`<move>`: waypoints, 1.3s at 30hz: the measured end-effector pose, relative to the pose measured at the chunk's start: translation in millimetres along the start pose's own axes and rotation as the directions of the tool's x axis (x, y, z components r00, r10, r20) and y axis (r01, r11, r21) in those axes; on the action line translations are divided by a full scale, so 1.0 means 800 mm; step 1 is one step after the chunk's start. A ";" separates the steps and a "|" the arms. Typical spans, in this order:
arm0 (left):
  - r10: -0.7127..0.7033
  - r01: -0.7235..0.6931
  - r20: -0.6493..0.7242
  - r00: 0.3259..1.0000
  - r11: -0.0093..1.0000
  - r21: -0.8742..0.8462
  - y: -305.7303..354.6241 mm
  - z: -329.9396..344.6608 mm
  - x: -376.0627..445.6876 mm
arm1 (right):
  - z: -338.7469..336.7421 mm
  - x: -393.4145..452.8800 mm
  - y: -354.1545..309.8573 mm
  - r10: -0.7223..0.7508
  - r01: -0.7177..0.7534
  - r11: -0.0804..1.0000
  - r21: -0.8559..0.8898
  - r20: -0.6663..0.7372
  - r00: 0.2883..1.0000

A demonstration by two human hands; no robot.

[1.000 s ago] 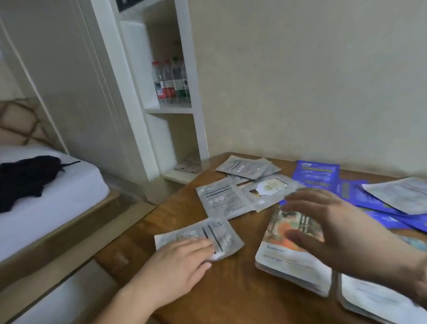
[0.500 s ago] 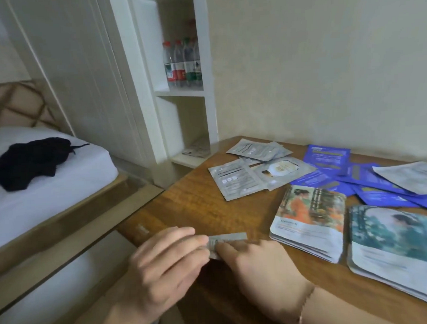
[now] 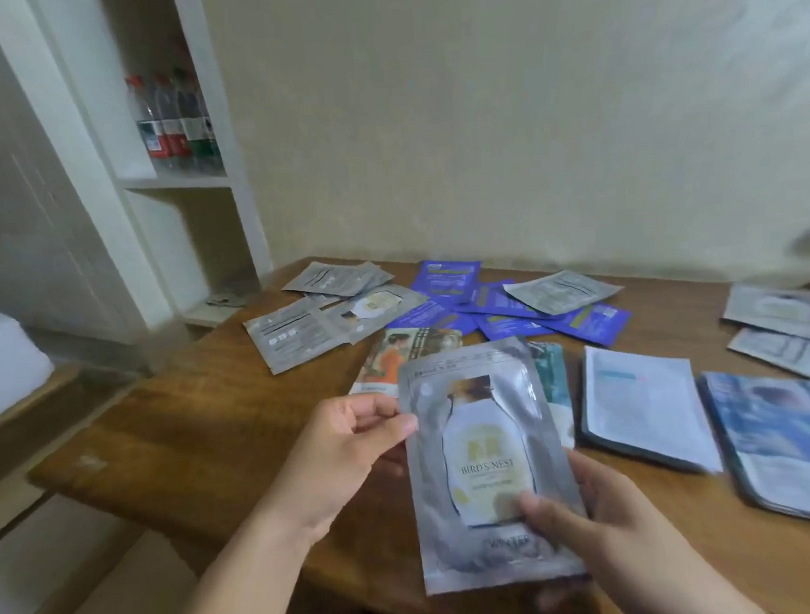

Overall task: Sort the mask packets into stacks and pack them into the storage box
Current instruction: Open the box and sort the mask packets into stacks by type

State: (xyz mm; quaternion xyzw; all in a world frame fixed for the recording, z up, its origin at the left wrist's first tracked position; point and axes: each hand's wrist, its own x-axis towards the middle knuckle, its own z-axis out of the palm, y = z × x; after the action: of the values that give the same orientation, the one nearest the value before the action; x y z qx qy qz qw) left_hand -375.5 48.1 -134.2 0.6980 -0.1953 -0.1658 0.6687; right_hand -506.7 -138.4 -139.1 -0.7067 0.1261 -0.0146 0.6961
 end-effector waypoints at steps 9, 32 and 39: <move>-0.026 -0.083 0.223 0.975 0.883 0.463 -0.026 0.146 -0.009 | -0.103 -0.100 0.057 -0.334 -0.174 0.483 -0.858 -0.364 0.869; 0.194 -0.794 0.775 0.602 0.042 0.606 -0.078 0.172 -0.012 | -0.158 -0.072 0.109 -0.438 0.061 0.104 -0.993 0.009 0.899; 0.122 -0.769 0.771 0.625 0.267 0.581 -0.076 0.171 -0.008 | -0.166 -0.069 0.115 -0.463 0.084 0.055 -0.995 0.049 0.885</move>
State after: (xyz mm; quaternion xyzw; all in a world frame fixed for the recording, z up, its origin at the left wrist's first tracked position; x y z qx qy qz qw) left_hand -445.1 -65.8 -202.4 0.7519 -0.6484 -0.0316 0.1150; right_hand -600.6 -257.4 -217.2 -0.9846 0.0636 -0.1625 0.0082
